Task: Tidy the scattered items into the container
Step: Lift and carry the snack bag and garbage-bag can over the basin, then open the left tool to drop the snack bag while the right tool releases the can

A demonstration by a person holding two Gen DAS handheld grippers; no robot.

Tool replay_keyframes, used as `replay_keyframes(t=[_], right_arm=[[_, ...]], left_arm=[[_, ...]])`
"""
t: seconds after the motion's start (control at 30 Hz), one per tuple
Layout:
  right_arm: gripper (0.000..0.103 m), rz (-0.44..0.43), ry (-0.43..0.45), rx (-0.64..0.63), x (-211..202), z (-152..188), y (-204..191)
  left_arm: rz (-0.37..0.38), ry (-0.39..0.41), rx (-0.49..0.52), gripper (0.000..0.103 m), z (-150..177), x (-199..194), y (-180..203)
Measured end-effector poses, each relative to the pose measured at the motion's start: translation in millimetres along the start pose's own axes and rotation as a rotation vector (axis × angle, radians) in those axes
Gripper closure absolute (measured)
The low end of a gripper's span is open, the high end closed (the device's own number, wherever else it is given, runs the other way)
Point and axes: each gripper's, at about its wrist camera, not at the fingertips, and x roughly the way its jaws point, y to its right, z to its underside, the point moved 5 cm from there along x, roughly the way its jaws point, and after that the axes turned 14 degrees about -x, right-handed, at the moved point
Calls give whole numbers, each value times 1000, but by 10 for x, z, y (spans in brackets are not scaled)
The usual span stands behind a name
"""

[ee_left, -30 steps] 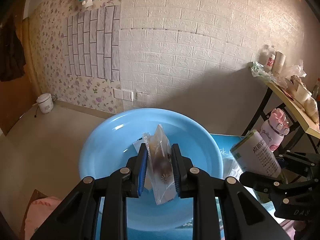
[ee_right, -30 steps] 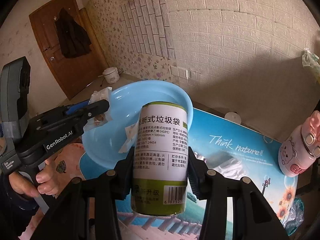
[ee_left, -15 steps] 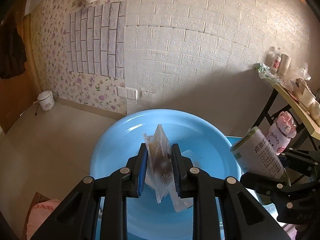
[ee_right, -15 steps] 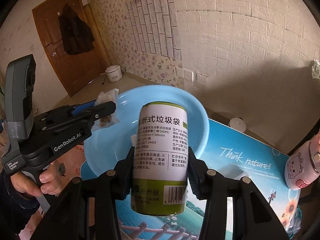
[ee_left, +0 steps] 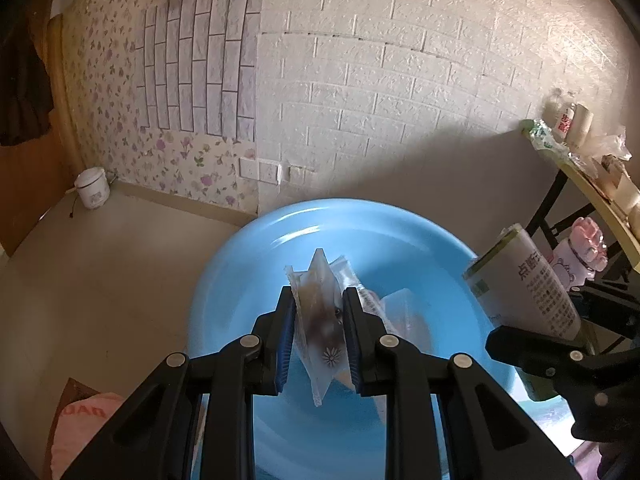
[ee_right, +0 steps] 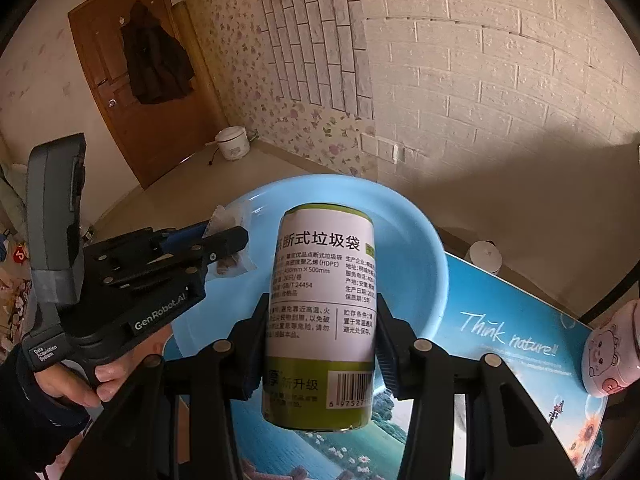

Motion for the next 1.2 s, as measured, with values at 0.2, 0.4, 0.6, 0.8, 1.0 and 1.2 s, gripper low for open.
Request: replay_keyframes(t=[0.2,0.4,0.6,0.8,1.0,1.2], right_arm=[[55,-5,-8,-9,106,-59,-33],[55,-8,-30,-6,243,-74,-50],[55,-8,-51,-13,372,-82,-56],[55,-7,-61,-15,423,-96,-65],[55,-6,-66,-14,446,-83,-44],[55,-4,-63,-20,464,-108,-55]], left_arm=[[-14,-12,0,81,8,80,-100],[-34,-27,5,81,35,156,-164],[-40,-49,9,73,76,218,-218],[-48,-44,1,64,62,185,-255],[-50,7,6,29,8,69,-280],[-60,34,19,27,-47,10,-265]])
